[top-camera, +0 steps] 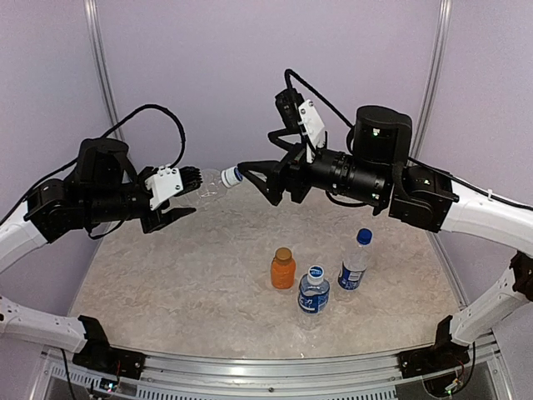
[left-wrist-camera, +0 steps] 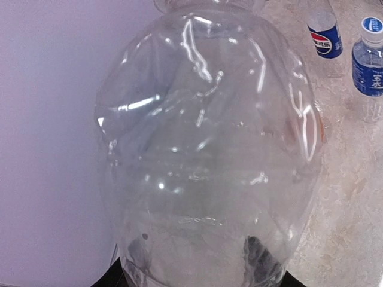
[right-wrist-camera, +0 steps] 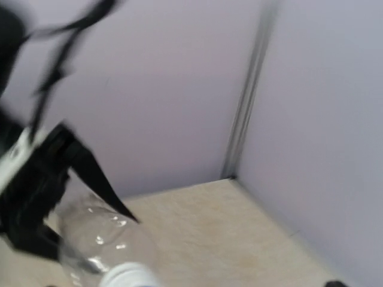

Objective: Unscrew the bottle caps

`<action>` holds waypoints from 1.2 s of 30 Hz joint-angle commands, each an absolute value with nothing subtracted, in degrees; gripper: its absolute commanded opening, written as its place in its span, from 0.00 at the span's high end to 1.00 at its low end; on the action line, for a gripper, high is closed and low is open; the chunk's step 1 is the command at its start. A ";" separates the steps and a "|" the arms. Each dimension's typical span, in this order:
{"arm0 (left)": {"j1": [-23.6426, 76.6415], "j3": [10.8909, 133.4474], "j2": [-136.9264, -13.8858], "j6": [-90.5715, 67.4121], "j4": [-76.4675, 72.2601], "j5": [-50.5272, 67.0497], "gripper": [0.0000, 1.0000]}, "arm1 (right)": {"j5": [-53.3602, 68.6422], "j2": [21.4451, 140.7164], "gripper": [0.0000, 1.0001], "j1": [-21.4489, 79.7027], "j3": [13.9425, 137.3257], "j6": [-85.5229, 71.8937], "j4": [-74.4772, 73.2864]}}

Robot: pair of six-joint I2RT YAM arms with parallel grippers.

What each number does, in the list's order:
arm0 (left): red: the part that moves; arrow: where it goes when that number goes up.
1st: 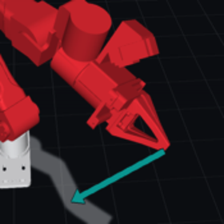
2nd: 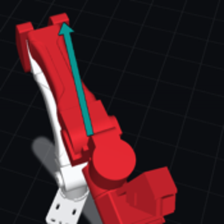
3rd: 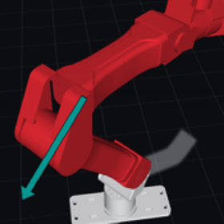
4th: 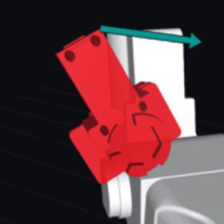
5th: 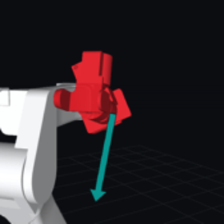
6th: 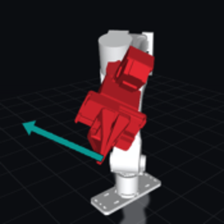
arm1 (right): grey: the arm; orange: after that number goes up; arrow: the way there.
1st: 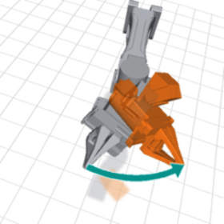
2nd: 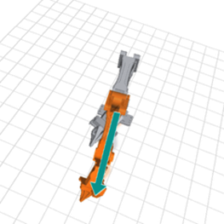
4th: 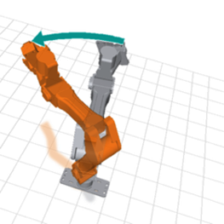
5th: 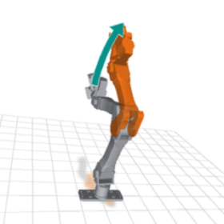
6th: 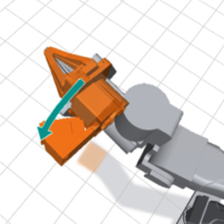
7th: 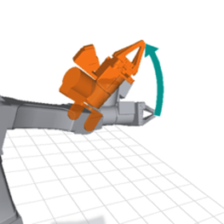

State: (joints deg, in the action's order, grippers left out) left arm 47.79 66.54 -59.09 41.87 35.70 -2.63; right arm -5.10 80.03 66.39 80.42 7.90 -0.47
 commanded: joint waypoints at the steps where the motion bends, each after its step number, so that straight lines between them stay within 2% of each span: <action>1: 48.25 65.83 -59.06 45.40 23.68 -12.14 0.49 | -5.83 83.48 0.12 63.50 83.88 -25.37 -6.18; 2: 48.25 65.77 -59.13 45.96 23.75 -12.05 0.49 | -4.68 83.63 0.15 62.86 83.64 -28.37 -5.81; 5: 48.42 65.41 -58.99 46.78 24.63 -10.92 0.49 | -0.57 83.52 0.18 62.49 82.59 -30.32 -0.52; 13: 48.78 65.13 -59.06 47.11 25.35 -10.48 0.49 | 4.83 90.34 0.33 62.46 91.14 -28.51 -5.02; 19: 48.77 64.85 -58.85 46.93 25.71 -10.13 0.49 | 4.33 90.58 0.61 61.96 91.22 -29.00 -5.38; 23: 48.78 64.68 -58.88 46.89 25.62 -10.15 0.49 | 5.13 90.83 0.72 61.94 91.16 -29.33 -5.67; 27: 48.78 64.84 -58.89 46.72 25.49 -10.02 0.50 | 6.82 91.36 0.98 61.89 91.44 -28.53 -6.87; 32: 48.78 66.01 -58.80 44.42 28.41 -8.13 0.51 | 13.97 93.75 1.00 61.99 95.95 -17.74 -14.39; 36: 48.78 68.80 -57.36 42.42 40.20 4.00 0.52 | 13.50 93.71 1.00 66.24 97.06 3.56 -21.69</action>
